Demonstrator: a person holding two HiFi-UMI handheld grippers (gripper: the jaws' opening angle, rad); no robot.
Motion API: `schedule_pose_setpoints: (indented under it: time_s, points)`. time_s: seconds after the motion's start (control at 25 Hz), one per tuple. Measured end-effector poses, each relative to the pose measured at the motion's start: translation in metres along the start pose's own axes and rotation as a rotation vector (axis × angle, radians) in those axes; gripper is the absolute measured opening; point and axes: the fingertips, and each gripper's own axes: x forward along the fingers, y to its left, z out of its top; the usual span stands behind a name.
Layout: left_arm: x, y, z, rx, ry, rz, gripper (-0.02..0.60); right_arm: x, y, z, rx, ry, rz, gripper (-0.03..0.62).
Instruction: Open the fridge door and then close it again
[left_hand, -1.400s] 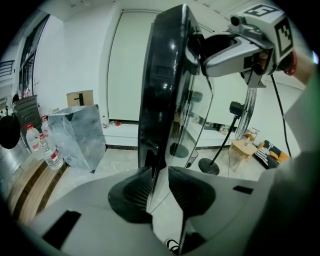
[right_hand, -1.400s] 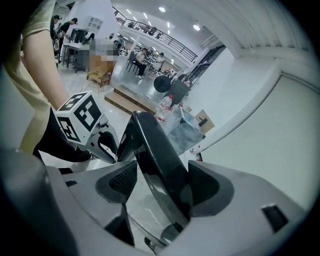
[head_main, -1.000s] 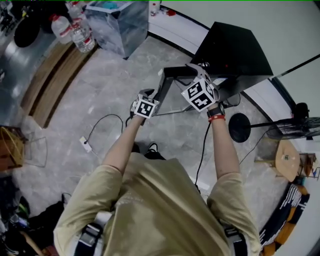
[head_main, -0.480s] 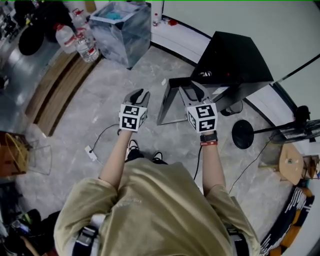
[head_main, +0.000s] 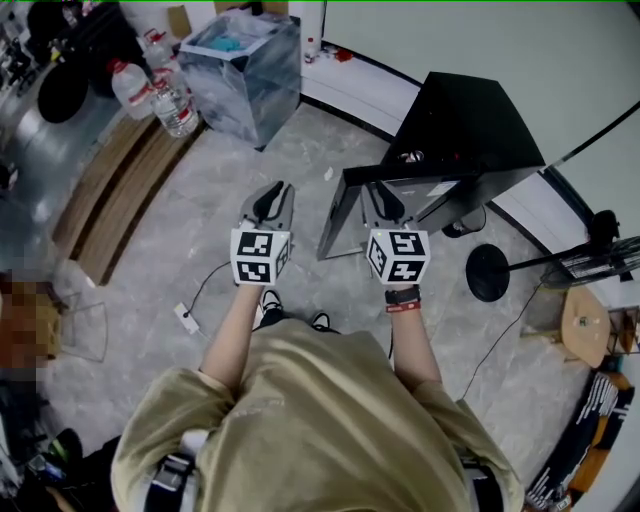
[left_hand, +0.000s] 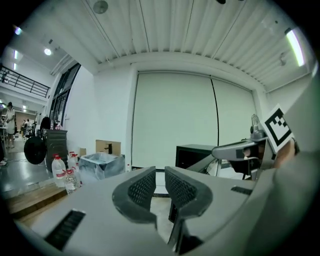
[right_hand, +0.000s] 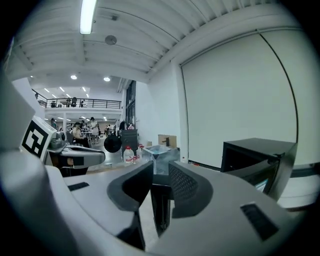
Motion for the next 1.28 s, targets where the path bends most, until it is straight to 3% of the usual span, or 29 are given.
schedule_pose_setpoints:
  time_s: [0.28, 0.72, 1.28]
  points:
    - [-0.012, 0.011, 0.006, -0.046, -0.048, 0.025, 0.050, -0.002, 0.002, 0.005, 0.027, -0.050, -0.072, 0.078]
    - [-0.014, 0.024, 0.007, -0.038, -0.069, 0.047, 0.023, 0.007, 0.013, 0.003, 0.040, -0.061, -0.077, 0.037]
    - [0.001, 0.016, -0.003, -0.037, -0.034, -0.018, 0.020, 0.015, 0.015, 0.004, 0.031, -0.064, -0.063, 0.023]
